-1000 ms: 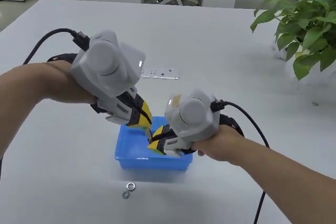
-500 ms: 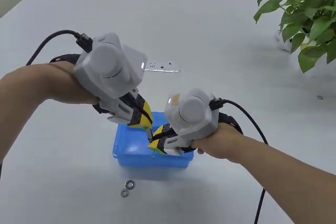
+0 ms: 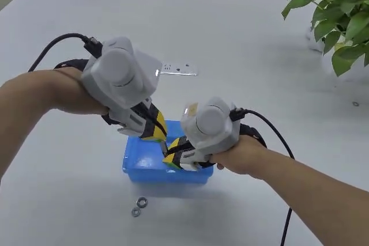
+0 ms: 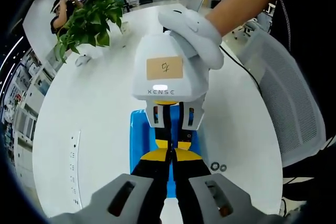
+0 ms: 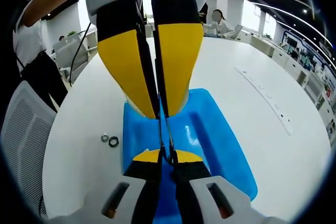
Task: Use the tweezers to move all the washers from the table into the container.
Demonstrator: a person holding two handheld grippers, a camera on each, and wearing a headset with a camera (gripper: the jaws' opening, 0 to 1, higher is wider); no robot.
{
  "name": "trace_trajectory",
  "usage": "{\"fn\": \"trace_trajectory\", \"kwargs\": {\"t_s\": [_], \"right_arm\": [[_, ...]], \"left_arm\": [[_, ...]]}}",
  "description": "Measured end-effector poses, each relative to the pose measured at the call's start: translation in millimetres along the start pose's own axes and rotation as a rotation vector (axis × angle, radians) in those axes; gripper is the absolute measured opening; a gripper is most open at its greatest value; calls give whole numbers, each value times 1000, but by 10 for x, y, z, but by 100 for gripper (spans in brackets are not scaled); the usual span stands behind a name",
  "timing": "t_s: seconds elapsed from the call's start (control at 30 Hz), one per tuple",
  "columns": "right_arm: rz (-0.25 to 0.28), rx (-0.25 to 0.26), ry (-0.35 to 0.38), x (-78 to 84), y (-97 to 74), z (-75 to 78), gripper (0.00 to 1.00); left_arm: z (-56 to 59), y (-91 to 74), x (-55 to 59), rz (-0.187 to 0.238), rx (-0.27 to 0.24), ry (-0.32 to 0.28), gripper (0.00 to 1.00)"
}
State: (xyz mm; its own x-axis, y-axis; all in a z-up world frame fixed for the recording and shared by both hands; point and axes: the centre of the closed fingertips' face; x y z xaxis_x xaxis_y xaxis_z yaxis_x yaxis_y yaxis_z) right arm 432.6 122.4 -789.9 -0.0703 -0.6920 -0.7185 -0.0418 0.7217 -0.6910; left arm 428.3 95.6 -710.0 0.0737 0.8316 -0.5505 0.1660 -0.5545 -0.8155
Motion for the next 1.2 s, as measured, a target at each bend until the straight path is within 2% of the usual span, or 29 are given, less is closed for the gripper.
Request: {"fn": "trace_trajectory", "kwargs": {"t_s": [0.53,1.2], "right_arm": [[4,8,-12,-60,-41,-31,10],[25,31,-55,-315,-197,-207,10]], "left_arm": [[22,-74,-19,-5,-8,8,5],[152,-378,-161,-23,-43,33,5]]}}
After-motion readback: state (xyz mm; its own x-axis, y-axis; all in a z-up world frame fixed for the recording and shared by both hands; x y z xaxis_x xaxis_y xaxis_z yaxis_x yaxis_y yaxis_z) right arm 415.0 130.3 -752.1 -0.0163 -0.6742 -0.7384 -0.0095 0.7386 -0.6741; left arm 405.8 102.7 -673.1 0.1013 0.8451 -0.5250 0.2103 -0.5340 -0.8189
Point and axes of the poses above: the centre of the closed fingertips' face, and the gripper's own axes: y roughly forward along the fingers, z roughly to its right, x roughly out of its underside, and after that the axes turned 6 degrees about -x, right-handed
